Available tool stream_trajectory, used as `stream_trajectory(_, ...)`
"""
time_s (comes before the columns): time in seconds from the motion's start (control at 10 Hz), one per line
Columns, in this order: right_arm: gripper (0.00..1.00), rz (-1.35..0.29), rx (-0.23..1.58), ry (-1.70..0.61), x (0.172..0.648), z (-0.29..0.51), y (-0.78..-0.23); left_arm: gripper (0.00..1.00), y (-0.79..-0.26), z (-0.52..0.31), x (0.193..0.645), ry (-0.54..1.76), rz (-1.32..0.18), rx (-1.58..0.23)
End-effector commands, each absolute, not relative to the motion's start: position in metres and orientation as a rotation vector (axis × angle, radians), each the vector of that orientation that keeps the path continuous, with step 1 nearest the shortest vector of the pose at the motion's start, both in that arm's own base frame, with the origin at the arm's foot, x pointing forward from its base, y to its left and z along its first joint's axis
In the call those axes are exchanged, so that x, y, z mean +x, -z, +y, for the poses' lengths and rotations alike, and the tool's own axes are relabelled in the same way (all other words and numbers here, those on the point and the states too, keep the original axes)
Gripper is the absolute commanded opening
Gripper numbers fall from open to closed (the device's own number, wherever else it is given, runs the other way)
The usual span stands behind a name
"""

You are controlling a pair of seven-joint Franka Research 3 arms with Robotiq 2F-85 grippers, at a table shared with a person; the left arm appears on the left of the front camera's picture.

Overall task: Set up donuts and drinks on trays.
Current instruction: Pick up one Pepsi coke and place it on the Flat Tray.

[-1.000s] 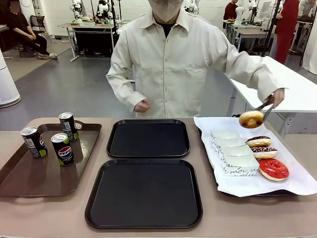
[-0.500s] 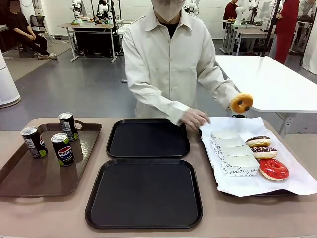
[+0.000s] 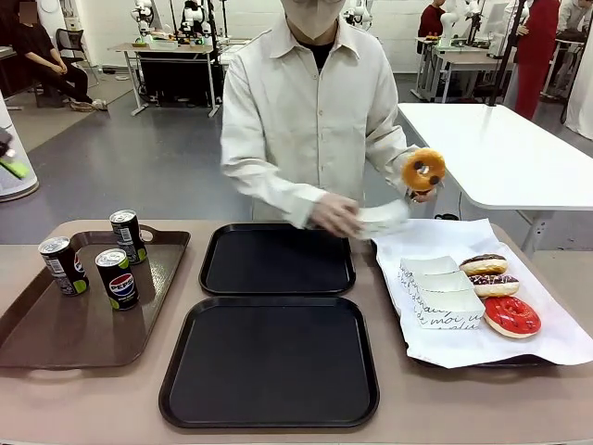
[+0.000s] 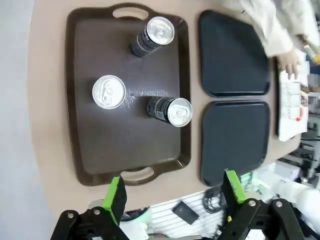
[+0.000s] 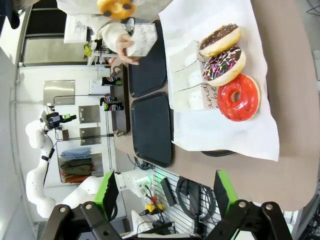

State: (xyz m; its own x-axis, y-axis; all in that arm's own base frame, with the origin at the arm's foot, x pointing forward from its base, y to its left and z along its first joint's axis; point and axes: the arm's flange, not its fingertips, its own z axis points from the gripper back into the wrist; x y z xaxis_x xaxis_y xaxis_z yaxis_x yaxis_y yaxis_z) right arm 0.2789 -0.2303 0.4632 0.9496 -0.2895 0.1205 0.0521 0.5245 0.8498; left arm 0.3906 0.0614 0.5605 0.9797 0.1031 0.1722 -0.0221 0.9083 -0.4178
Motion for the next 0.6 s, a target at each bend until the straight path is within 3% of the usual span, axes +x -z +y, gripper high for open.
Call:
stream_trajectory(0.0, 1.0, -0.269, 1.017, 0.203, 0.279, -0.232, -0.463, 1.0, -0.533, 0.014, 0.394, -0.083, -0.249, -0.263)
stream_trajectory(0.5, 1.0, -0.269, 1.017, 0.203, 0.279, -0.232, -0.463, 1.0, -0.443, -0.083, 0.406, -0.031, -0.307, -0.033)
